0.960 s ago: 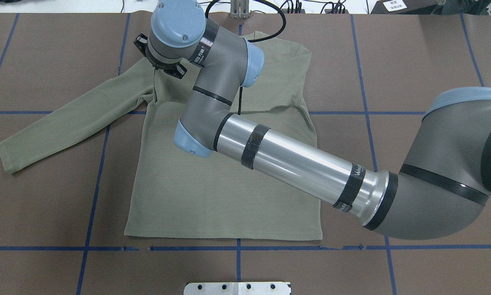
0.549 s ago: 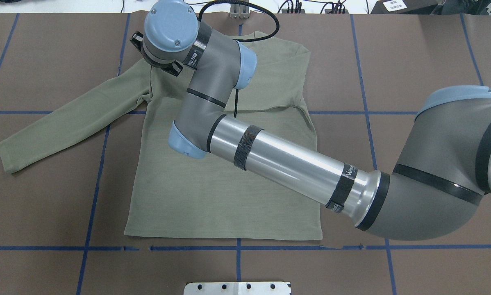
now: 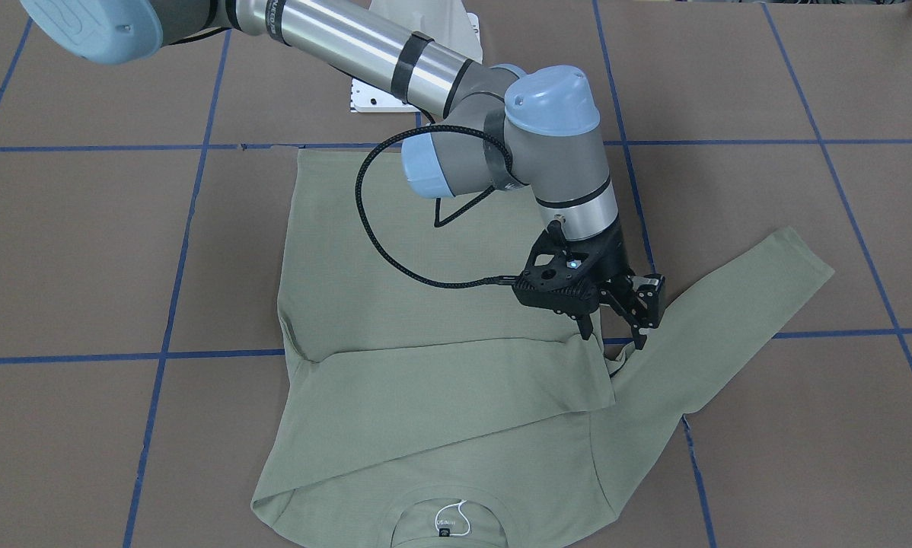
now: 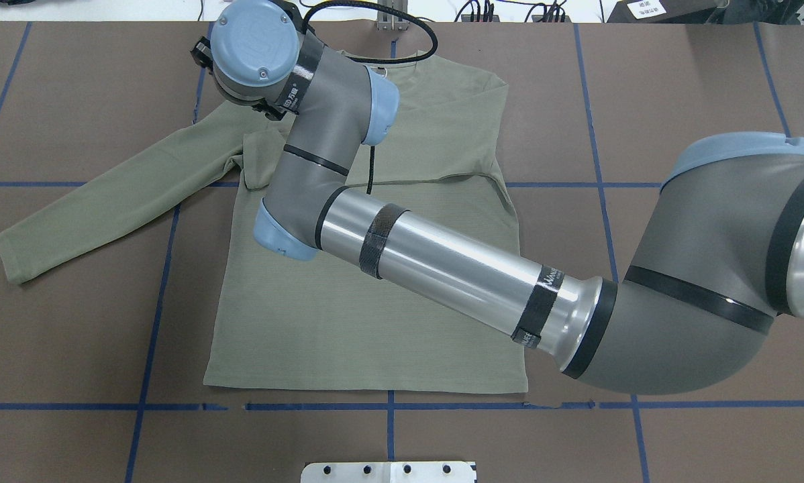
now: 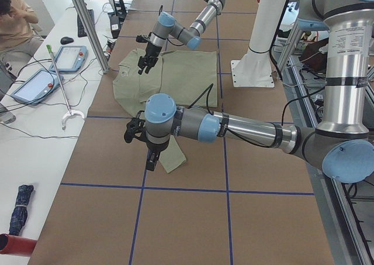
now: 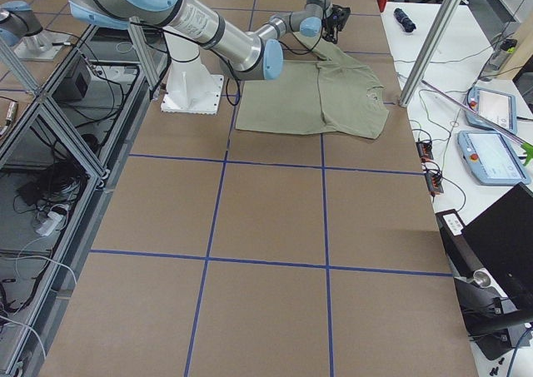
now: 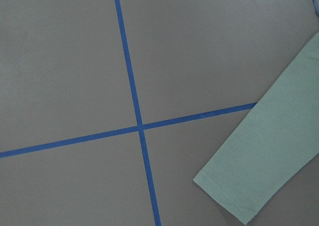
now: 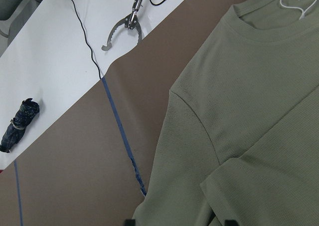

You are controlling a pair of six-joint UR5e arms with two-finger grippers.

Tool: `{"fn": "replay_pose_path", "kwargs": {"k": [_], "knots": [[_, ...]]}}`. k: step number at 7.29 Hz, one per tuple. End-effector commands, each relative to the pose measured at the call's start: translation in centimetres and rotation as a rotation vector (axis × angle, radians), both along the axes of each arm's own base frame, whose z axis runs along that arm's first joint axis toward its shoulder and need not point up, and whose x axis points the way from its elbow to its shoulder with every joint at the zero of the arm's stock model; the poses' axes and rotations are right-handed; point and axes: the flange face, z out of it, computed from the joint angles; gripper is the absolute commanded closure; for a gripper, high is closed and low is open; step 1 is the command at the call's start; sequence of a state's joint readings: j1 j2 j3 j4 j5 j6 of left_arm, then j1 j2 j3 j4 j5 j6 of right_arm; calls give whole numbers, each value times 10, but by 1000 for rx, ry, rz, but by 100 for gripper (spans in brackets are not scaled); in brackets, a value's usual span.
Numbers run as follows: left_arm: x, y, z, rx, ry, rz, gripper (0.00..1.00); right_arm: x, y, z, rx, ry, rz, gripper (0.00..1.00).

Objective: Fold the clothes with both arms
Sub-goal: 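Lay the sleeve across the shirt chest and open the right gripper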

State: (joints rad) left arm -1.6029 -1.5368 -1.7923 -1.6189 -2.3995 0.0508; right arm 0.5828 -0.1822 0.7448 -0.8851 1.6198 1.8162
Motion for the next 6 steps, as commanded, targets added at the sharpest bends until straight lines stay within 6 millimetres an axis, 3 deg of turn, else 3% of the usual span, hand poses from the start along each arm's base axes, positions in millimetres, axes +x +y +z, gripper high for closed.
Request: {"fn": "replay_pose_path", "kwargs": {"k": [1,2,3,5,6], "knots": [[5,-5,-1,23,0,12,0,31,1,-35,11,-65,26,13],[27,-13,10,96,11,57,0,69,2,-11,-8,-72,22,13],[45,-16,27,143,18,97,0,114,-1,35,-22,-94,-25,13],[80,-22,69,18,78,95,0,178,-14,99,-94,-81,-90,13],[92,-22,81,-24,92,76,0,225,-4,148,-92,-88,-72,14]]}}
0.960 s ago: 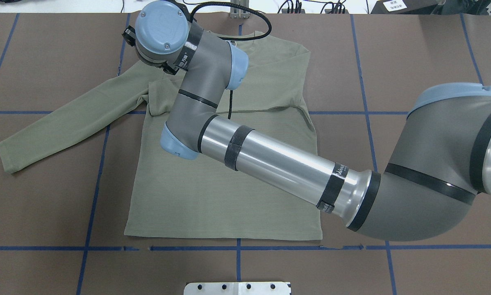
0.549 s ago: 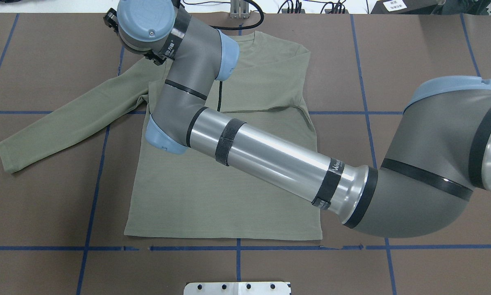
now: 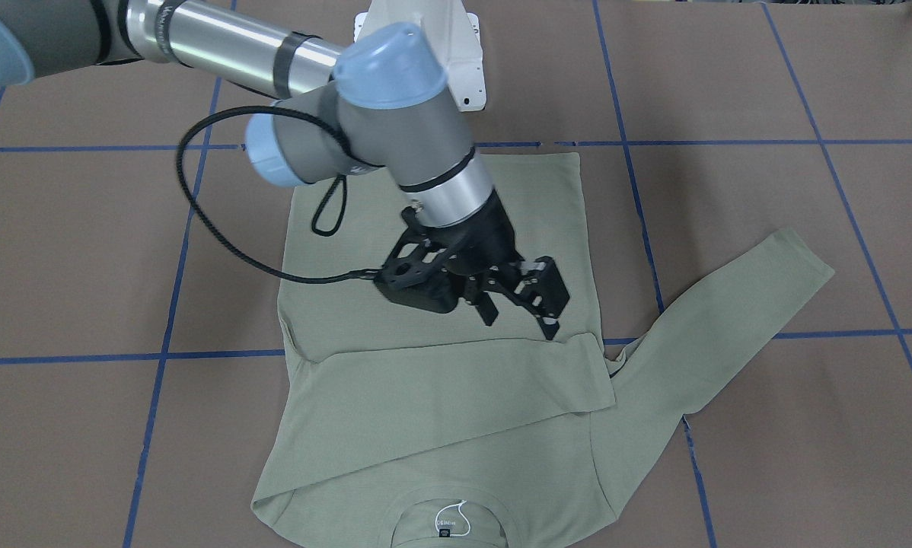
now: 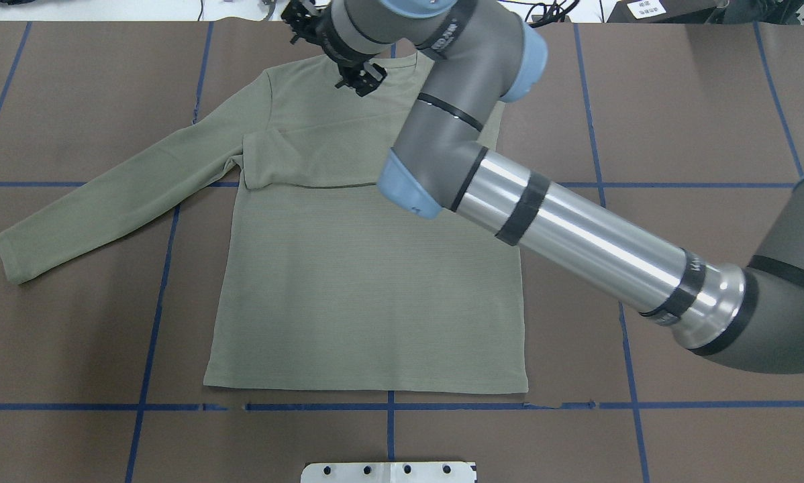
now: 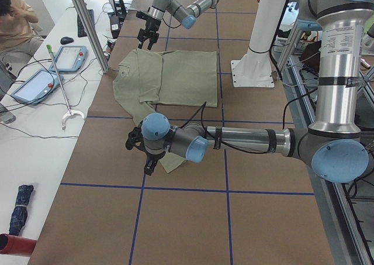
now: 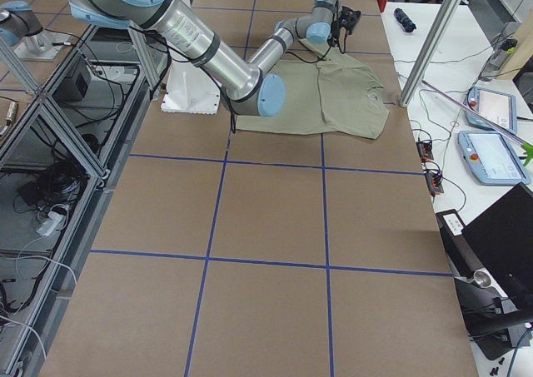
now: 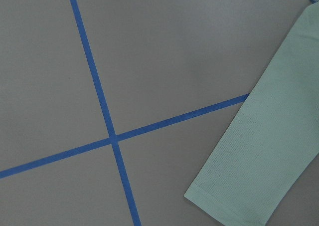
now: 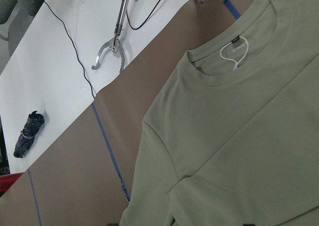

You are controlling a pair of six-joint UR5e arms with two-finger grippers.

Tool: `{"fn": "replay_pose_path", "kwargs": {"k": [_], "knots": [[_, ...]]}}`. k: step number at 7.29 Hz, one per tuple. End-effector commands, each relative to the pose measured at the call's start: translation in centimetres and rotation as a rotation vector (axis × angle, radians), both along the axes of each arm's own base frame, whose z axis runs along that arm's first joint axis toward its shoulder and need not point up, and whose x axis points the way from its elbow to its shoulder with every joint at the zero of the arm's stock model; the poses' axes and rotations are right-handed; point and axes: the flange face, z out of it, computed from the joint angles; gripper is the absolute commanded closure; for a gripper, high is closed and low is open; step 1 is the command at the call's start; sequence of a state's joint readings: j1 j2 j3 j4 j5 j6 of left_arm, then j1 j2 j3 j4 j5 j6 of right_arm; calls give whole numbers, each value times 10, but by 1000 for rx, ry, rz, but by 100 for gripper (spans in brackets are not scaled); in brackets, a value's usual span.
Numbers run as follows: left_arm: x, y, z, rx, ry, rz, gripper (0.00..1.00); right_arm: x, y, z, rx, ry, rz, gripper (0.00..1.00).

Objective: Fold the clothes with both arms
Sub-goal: 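Lay the sleeve across the shirt chest and open the right gripper, then raise the right gripper off the shirt while the left gripper moves to the other cuff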

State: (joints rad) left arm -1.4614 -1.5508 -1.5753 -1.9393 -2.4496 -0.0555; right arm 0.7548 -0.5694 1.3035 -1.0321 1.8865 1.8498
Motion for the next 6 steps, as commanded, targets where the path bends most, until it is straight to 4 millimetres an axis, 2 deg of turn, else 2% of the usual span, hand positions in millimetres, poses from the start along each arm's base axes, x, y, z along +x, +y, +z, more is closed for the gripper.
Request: {"fn": "replay_pose_path", "kwargs": {"k": [1,2,3,4,5,6], "knots": [[57,0,21,-122,30,2,2,91,16,84,-5,2,2,14],[78,4,32,-162,34,1,4,110,19,99,-14,-5,-8,9],[91,6,45,-174,39,5,6,140,21,128,-36,6,5,1],[123,3,46,-190,45,30,7,168,17,151,-55,17,20,0],[143,0,48,-213,43,46,10,192,13,176,-50,45,0,0],[153,-2,53,-222,37,59,13,220,11,208,0,99,-36,0]]}}
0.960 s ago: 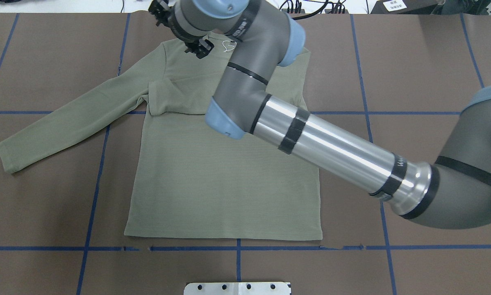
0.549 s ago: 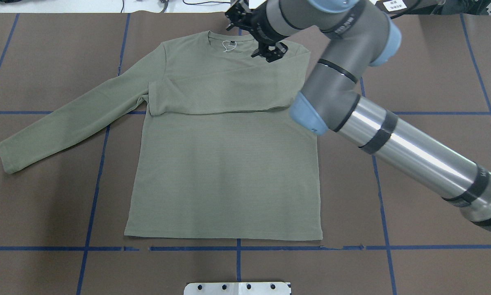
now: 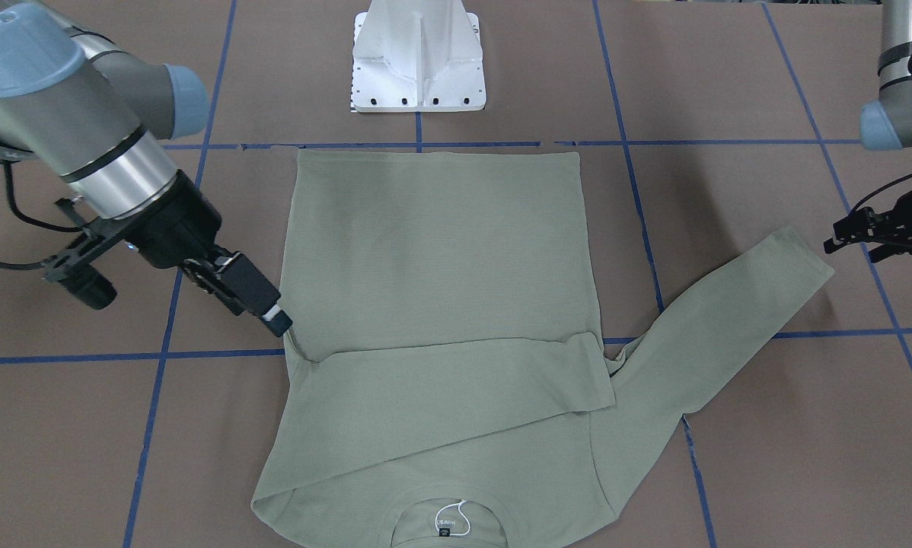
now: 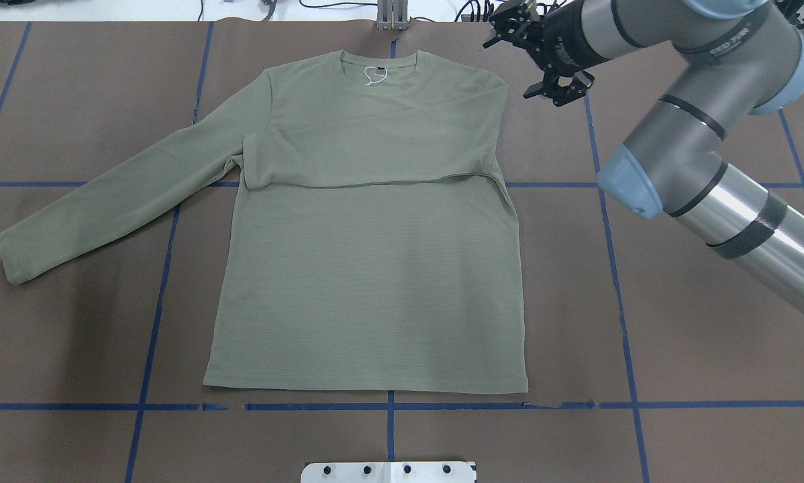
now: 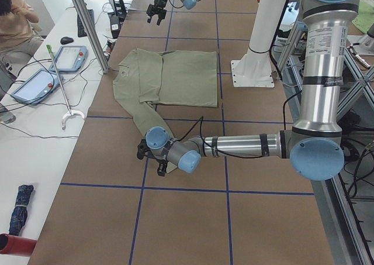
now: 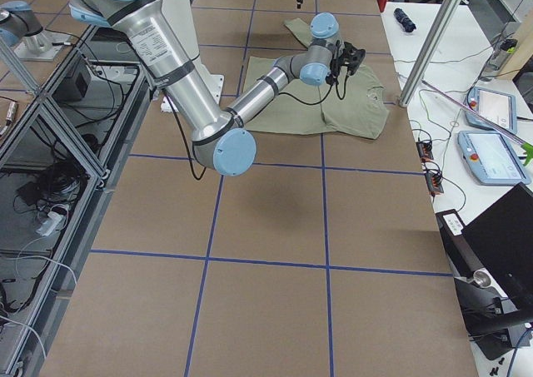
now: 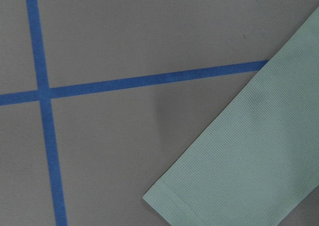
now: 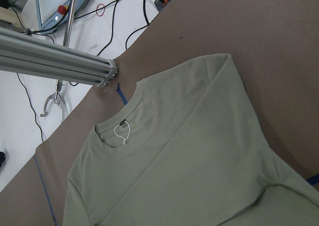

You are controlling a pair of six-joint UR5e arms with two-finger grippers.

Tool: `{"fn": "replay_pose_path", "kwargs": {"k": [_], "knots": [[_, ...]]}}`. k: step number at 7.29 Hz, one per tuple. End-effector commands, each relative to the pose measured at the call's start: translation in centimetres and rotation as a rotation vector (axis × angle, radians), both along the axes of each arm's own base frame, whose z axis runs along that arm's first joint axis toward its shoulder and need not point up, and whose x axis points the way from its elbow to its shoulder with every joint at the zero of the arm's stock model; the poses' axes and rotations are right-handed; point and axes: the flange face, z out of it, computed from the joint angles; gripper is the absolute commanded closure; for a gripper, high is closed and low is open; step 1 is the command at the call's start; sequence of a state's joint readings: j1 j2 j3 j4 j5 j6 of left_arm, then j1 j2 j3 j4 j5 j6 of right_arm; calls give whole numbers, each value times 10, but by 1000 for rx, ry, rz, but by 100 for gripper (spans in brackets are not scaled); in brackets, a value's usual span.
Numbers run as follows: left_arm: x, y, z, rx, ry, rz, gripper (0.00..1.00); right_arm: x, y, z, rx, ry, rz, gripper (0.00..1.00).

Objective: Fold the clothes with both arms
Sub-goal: 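Raise the right gripper off the shirt while the left gripper moves to the other cuff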

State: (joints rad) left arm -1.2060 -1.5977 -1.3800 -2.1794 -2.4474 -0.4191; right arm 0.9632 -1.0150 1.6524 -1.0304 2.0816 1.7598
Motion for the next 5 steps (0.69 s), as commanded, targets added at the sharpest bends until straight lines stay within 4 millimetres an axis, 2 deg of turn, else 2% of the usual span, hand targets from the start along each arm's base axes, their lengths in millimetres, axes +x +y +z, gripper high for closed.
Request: {"fn": "replay_pose_path", "kwargs": {"k": [1,4,5], "knots": [[23,-2,9,-23,-5,27,15,46,-3,46,51,64,-46,0],[25,1,20,-44,-16,32,21,44,-4,49,44,67,-45,0],[24,2,30,-56,-28,30,23,44,-4,47,45,65,-45,0]]}}
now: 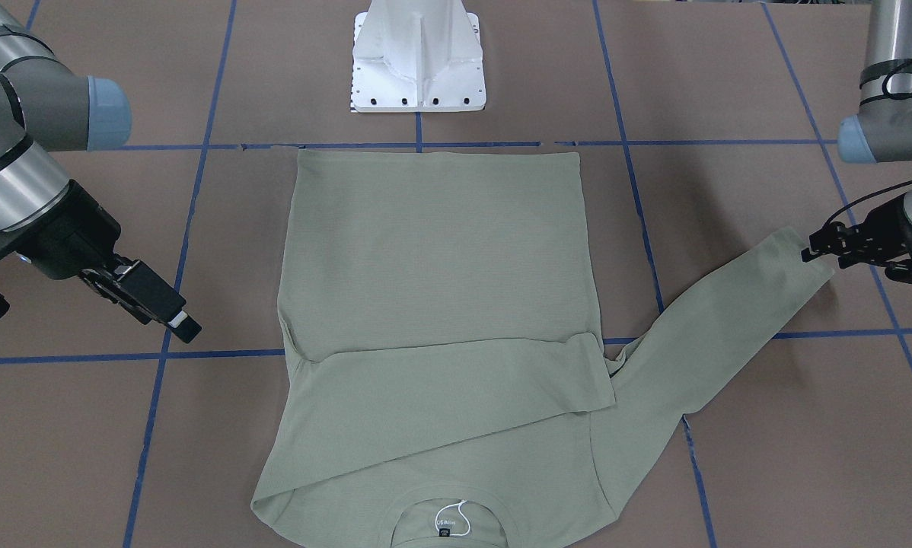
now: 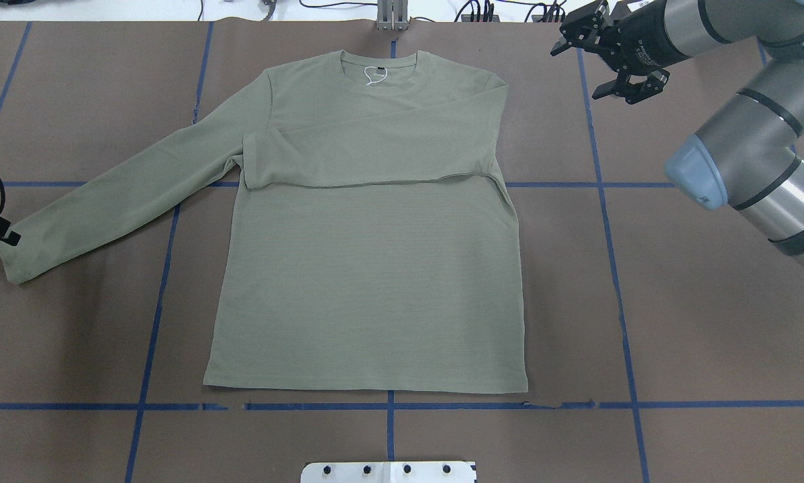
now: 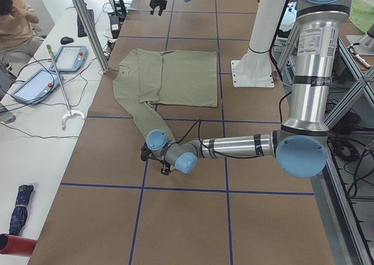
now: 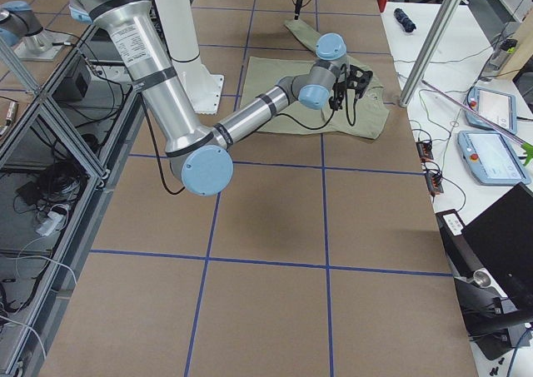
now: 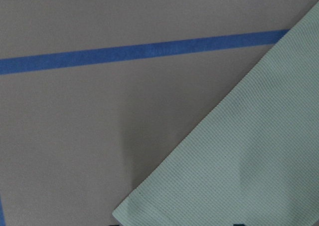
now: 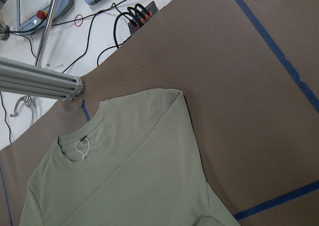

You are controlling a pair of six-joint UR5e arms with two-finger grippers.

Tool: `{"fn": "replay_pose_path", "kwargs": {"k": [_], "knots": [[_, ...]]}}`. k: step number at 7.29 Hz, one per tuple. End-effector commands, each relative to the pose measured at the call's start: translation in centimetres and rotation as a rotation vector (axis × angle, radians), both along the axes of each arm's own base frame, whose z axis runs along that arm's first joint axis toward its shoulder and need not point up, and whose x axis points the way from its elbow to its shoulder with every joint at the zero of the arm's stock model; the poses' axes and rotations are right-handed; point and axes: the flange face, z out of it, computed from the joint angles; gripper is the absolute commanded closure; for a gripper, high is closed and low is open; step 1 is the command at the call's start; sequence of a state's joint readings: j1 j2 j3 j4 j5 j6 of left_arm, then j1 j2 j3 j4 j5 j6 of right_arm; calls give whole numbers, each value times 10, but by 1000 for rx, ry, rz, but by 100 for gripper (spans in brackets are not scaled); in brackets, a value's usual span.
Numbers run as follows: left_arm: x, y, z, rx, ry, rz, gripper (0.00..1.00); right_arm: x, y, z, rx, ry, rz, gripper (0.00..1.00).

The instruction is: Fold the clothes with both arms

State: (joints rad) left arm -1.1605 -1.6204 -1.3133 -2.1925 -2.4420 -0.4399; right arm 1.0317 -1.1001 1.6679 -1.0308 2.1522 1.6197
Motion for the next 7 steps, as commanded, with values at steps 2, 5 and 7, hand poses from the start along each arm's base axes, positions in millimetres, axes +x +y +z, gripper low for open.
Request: {"fn": "replay_pose_path", "kwargs": {"k": [2,5,7], "knots": [[-1,2,15,-23,-18,-1,25,1,0,-1,2,-1,1,0],[0,0,14,-20,-15,-1,28,1,0,-2,5,-2,0,0],[3,-6,9,-8,-12,0,28,0,0,1,2,3,-1,0]]}}
